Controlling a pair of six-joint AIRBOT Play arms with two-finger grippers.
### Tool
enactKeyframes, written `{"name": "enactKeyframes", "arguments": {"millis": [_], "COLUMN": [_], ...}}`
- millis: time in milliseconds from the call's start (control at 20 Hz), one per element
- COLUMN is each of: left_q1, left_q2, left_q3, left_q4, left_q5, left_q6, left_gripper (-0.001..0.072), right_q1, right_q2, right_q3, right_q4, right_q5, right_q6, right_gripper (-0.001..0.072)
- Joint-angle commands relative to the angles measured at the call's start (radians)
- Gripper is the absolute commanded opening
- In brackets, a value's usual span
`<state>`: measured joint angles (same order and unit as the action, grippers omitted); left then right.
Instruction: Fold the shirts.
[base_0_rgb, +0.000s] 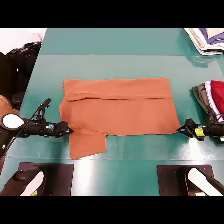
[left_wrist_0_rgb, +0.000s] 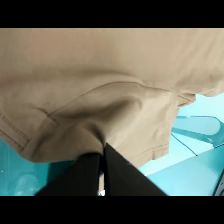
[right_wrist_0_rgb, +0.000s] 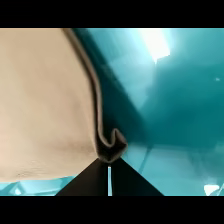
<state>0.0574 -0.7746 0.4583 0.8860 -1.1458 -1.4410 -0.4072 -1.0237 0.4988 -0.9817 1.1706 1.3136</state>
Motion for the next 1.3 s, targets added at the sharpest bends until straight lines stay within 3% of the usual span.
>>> {"name": "enactKeyframes", "arguments": {"millis": [0, 200, 350, 450, 550, 900, 1250], "left_q1": [0.000, 0.000, 0.000, 0.000, 0.000, 0.000, 0.000], "left_q2": [0.007, 0.184, 0.356, 0.412, 0.395, -0.074, -0.520], "left_q3": [0.005, 0.029, 0.030, 0.059, 0.129, 0.331, 0.578], "left_q4": [0.033, 0.232, 0.227, 0.196, 0.196, 0.200, 0.200], "left_q5": [-0.030, -0.201, -0.394, -0.418, -0.352, 0.009, 0.097], "left_q6": [0.001, -0.090, -0.144, -0.157, -0.156, 0.010, 0.063], "left_gripper": [0.0023, 0.0023, 0.0024, 0.0024, 0.0024, 0.0025, 0.0026], "right_q1": [0.000, 0.000, 0.000, 0.000, 0.000, 0.254, 0.402], "right_q2": [0.062, 0.229, 0.367, 0.427, 0.420, 0.056, -0.360], "right_q3": [0.000, 0.000, 0.006, 0.055, 0.143, 0.430, 0.743], "right_q4": [0.010, -0.135, -0.226, -0.217, -0.215, -0.218, -0.214], "right_q5": [0.022, 0.188, 0.299, 0.340, 0.352, 0.244, 0.164], "right_q6": [0.001, 0.002, 0.009, 0.010, 0.023, 0.060, 0.104], "right_gripper": [0.0014, 0.0014, 0.0014, 0.0014, 0.0014, 0.0014, 0.0015]}}
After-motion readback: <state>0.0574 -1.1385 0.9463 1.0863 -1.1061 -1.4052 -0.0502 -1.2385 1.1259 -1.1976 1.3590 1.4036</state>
